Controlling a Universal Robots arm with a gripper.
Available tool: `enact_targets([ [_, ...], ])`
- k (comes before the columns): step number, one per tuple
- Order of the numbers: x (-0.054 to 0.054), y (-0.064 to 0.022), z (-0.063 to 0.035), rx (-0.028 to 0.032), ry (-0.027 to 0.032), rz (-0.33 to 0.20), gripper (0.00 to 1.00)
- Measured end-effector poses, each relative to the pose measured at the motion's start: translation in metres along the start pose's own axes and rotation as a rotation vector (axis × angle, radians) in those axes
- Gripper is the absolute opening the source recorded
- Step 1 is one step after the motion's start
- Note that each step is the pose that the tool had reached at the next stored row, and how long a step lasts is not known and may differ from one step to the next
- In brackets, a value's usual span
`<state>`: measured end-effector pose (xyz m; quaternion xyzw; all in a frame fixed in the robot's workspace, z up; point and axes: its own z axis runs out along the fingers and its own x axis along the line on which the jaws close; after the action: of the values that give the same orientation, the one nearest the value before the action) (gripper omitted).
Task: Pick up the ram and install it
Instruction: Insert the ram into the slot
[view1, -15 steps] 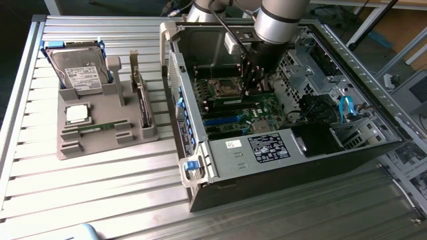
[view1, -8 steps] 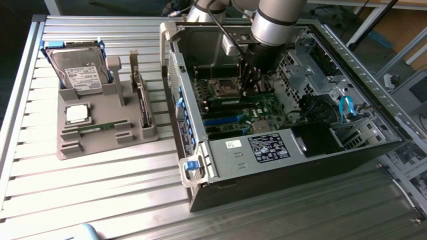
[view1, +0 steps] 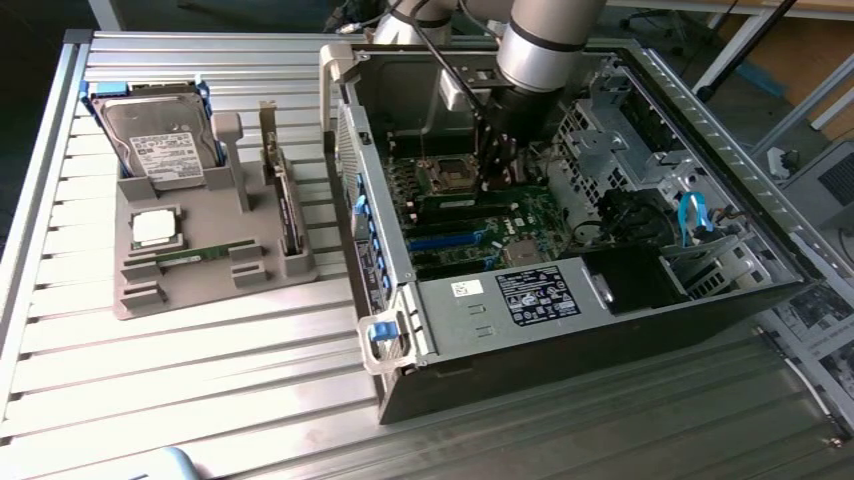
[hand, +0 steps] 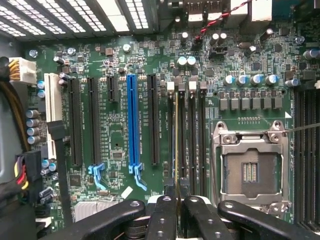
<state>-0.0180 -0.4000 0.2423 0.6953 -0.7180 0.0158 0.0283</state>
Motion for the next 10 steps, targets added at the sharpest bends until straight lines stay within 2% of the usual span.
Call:
enact_targets([
  [10, -0.0006, 0.0021, 0.0047, 0.0001, 0.0, 0.0, 0.13],
])
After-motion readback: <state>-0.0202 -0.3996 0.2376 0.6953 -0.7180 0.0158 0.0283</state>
